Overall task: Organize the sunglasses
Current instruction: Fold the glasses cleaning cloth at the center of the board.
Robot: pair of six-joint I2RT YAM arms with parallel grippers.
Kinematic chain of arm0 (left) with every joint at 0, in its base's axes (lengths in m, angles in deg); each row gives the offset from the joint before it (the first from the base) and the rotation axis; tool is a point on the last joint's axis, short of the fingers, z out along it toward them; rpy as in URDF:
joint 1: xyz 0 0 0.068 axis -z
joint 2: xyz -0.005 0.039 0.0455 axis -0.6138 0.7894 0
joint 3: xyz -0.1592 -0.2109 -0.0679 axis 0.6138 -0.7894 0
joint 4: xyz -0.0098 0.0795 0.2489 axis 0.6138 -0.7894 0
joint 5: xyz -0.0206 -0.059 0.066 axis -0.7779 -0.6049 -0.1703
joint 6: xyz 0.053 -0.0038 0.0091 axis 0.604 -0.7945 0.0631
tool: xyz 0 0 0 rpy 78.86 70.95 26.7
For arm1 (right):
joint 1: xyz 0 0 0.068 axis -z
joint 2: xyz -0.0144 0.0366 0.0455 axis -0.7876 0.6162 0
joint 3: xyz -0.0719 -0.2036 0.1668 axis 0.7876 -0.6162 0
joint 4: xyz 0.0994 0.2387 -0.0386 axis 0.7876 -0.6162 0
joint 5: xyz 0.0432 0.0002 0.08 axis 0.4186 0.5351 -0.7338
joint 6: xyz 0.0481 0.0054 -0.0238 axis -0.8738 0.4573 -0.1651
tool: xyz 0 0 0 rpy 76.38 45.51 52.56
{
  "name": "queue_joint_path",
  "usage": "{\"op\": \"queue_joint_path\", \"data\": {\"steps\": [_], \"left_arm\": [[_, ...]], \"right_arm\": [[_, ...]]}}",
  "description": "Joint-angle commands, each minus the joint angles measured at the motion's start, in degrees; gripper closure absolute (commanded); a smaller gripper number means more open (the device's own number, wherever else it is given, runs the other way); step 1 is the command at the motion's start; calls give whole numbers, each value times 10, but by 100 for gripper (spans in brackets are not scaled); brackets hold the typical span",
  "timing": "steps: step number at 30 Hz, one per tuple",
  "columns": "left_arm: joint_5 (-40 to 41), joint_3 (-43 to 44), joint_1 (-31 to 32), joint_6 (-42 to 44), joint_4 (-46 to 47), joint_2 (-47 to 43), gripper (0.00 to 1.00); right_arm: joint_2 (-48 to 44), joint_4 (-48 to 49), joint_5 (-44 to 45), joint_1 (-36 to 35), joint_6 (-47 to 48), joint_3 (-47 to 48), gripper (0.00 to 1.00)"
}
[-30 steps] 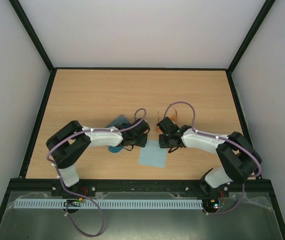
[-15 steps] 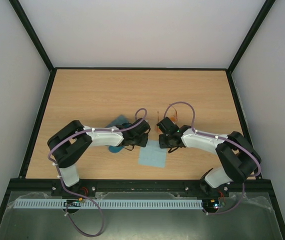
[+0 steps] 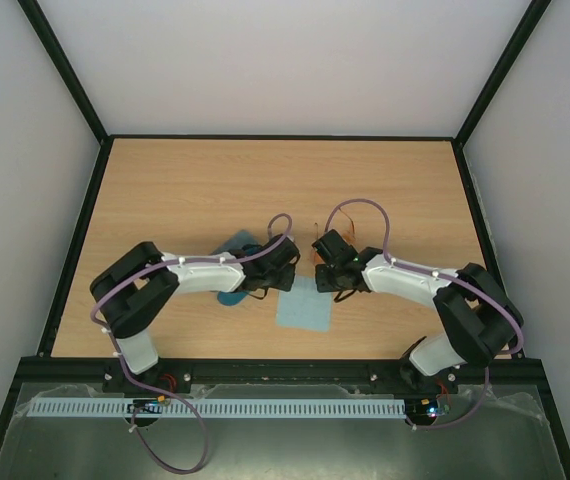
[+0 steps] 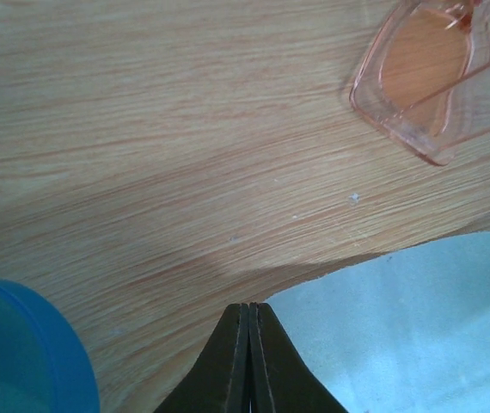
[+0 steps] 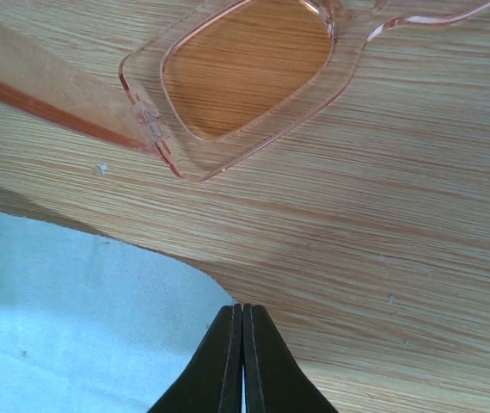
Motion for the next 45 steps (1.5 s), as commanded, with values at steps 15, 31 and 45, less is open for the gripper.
{"op": "queue_joint_path", "data": {"steps": [15,31,45], "left_arm": [[24,-12,-6,-4,-17,-72,98],[25,-57,3,-26,-11,-112,98],[42,-68,25,-41,-28,-132,98]], "right_arm": [[-59,-21,-2,2,26,2,99],[-126,-12,-47,-5,20,-61,99],[-135,-11,-35,-63,-15,-81,99]]}}
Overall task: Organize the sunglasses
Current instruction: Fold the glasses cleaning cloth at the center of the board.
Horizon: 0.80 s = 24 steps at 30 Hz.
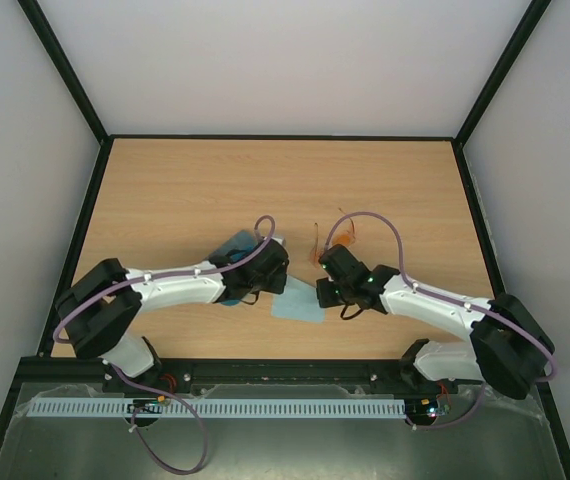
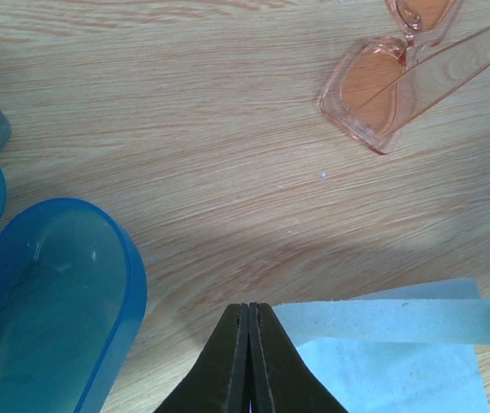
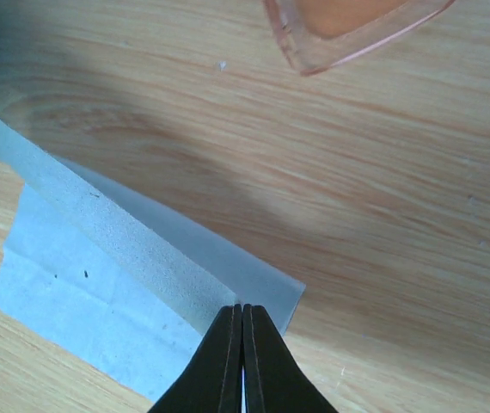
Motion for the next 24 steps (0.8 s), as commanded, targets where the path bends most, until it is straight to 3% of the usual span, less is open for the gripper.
{"op": "queue_joint_path", "data": {"steps": [1,24], "left_arm": [[17,-18,8,-13,-17,-18,98],[26,-48,53,-55,-26,-33,98]], "right_arm": [[-8,-15,13,-17,-22,-16,99],[-25,-15,5,-41,-42,-44,99]]}}
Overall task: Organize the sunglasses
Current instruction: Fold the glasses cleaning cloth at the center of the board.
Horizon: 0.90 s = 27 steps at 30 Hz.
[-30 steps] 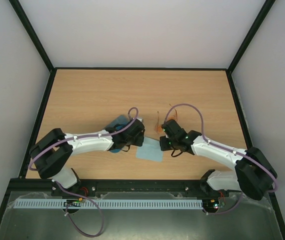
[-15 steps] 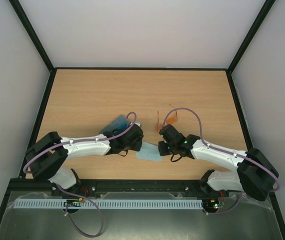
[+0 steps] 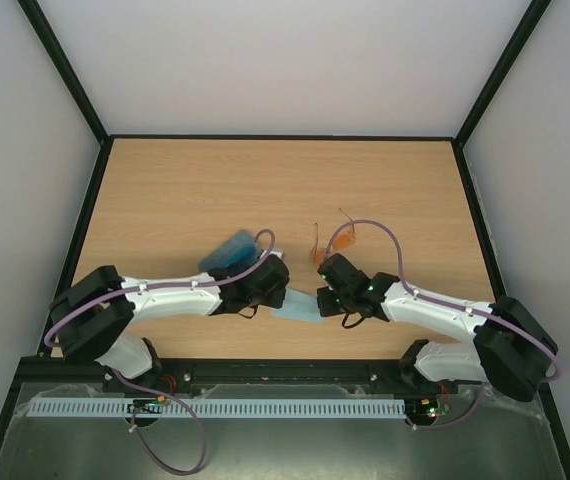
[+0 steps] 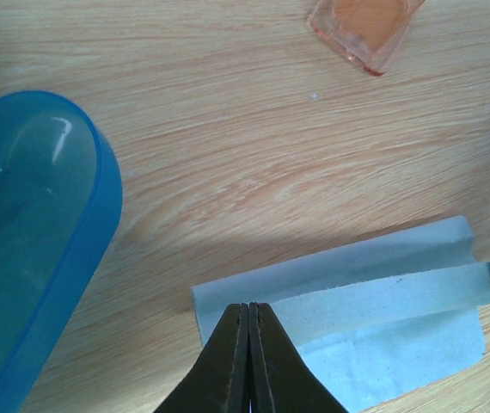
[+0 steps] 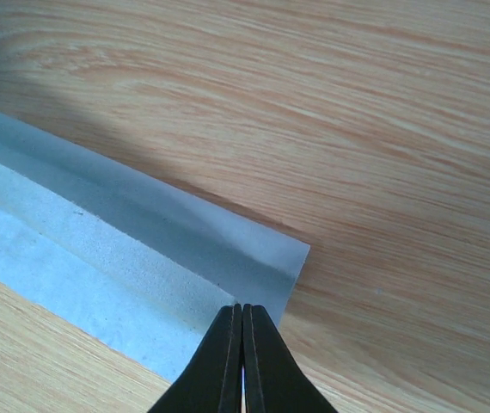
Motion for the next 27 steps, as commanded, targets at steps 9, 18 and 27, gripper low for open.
{"op": "queue_joint_path", "data": {"steps": [9,18,27], "left_arm": [[8,-23,9,-25,-12,-2,98],[9,-27,9,-28,-12,-4,98],[7,-40,11,-35,-9,-6,98]], "right_arm": [[-11,-10,0,-14,-12,-23,99],[-8,-9,-3,-15,-11,-23,99],[-5,-6,-5,-22,-12,-24,99]]}}
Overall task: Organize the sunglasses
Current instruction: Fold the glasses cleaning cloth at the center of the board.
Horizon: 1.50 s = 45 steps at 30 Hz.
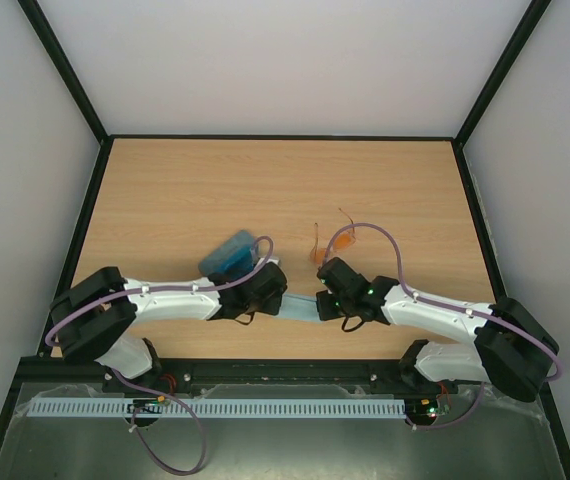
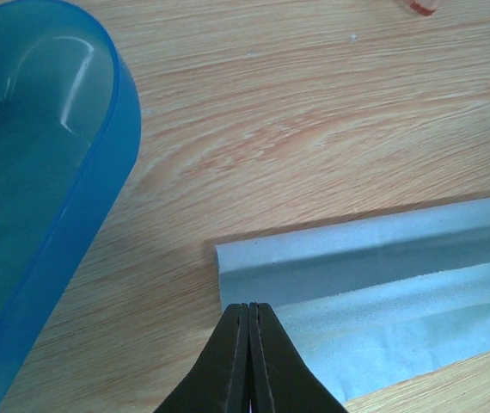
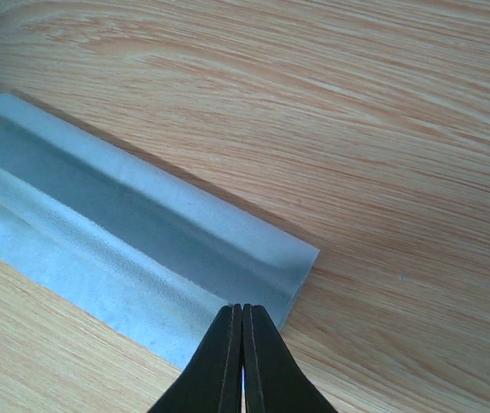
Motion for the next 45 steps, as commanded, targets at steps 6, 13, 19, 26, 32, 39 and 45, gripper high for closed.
{"op": "queue_joint_path", "data": {"steps": [6,13,19,26,32,39,45], "left_arm": [[7,-14,7,-12,-5,-10,98],[7,-14,12,-14,-5,-11,98],[7,-14,15,-16,-7,-11,98],[7,-13,19,-18,-7,-10,98],[7,-13,23,-20,-12,-11,96],[9,-15,27,-23,-21,-22,88],[0,-31,37,-32,-18,-28,85]], "right_arm": [[1,-15,2,-11,-23,-9,99],[-5,-21,9,-14,-27,-12,99],[-9,-22,11,-14,-30,-15,99],[-11,-22,8,-15,-31,-17,98],[-18,-22,4,-21,-35,-22,95],[-39,-24,-1,-27,-44,-32,91],[-48,-27,-8,-40,-58,-43,91]]}}
